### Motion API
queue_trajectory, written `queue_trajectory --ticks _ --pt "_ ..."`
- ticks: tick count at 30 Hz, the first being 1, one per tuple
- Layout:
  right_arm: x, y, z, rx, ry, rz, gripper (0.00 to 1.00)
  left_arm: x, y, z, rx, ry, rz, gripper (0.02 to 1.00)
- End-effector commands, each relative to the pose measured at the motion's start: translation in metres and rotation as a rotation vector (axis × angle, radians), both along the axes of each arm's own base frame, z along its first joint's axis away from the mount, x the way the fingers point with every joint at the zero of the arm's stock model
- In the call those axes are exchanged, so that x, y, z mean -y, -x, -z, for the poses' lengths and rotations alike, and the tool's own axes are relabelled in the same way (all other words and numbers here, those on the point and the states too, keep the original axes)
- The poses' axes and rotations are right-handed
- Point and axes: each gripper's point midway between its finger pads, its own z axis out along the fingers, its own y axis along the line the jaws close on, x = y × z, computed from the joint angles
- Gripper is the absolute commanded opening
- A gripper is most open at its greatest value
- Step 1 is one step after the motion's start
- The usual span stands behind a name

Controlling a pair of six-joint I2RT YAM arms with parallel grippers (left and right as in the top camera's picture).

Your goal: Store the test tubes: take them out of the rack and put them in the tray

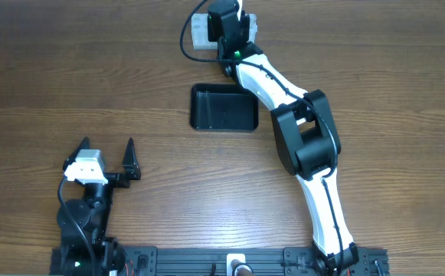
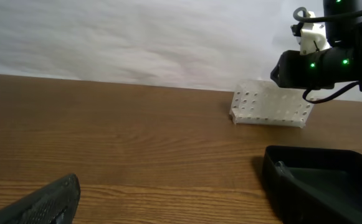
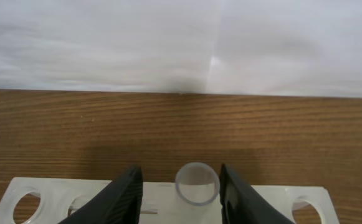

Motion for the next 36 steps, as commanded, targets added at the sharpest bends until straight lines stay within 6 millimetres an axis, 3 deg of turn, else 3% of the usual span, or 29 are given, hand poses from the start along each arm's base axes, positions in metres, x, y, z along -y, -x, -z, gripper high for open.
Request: queue_trajectory --ticks 1,18,36 --pt "0.0066 -0.0055 -0.0052 0.015 0.003 0.023 0.318 0.0002 0.0002 0.0017 -0.002 -0.011 0.005 1.000" --pt "0.0065 -0.0051 -0.0045 0.012 0.004 0.022 0.163 0.0002 0.0002 0.0016 -0.001 -0.011 0.005 1.000" --pt "0.0060 -0.0060 -0.0082 0.018 0.001 0.022 0.080 0.0002 0.0002 0.0016 -0.001 -0.011 0.005 1.000"
